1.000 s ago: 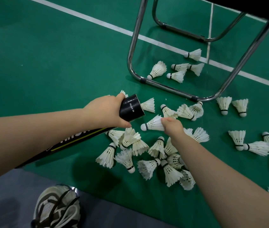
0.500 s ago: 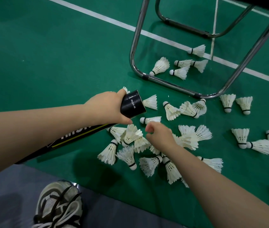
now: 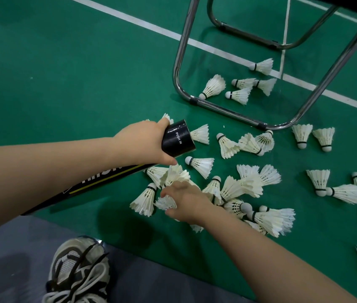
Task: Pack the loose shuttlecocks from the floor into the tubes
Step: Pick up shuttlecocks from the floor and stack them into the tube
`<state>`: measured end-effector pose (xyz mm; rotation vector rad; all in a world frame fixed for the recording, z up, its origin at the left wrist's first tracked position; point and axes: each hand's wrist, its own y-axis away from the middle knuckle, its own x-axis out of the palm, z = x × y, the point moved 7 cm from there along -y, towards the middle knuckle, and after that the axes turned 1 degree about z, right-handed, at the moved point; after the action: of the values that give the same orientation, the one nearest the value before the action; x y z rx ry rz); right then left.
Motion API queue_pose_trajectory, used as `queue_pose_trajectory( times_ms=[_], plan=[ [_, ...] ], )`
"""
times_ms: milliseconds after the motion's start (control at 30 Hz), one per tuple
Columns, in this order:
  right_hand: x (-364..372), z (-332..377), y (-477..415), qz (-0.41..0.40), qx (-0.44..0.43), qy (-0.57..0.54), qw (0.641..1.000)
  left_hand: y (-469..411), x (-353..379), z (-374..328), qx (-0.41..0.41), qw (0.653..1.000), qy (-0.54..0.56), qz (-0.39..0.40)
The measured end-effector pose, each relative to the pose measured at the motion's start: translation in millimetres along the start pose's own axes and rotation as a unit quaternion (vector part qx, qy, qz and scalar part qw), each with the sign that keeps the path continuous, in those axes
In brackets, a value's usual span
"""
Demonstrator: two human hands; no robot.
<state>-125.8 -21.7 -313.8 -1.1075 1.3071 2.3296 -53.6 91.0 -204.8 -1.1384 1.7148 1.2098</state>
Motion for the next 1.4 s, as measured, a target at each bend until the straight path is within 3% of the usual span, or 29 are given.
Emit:
queue_pose_trajectory(
  times_ms=[733,1100,1167,1233,1300,1400],
  plan=[
    [-10,-8,-4,-0.106,0.032,0.035,0.993,19,10,-3,0.015,1.0,-0.022,0.015],
    [-8,-18,12,-0.102,0.028,0.113,0.988,30,4,-6,0.021,0.999,-0.027,0.015],
    [-10,-26,17,-0.129,0.051,0.055,0.989,33,4,-6,0.02,0.999,-0.027,0.015],
    [-17,-43,26,-0.167,0.103,-0.097,0.976,35,5,-7,0.017,0.999,-0.027,0.015],
    [-27,-57,39,-0.222,0.151,-0.267,0.926,36,5,-7,0.016,0.999,-0.027,0.017],
    [-50,-65,60,-0.337,0.148,-0.405,0.837,34,6,-7,0.017,0.999,-0.022,0.019]
  ],
)
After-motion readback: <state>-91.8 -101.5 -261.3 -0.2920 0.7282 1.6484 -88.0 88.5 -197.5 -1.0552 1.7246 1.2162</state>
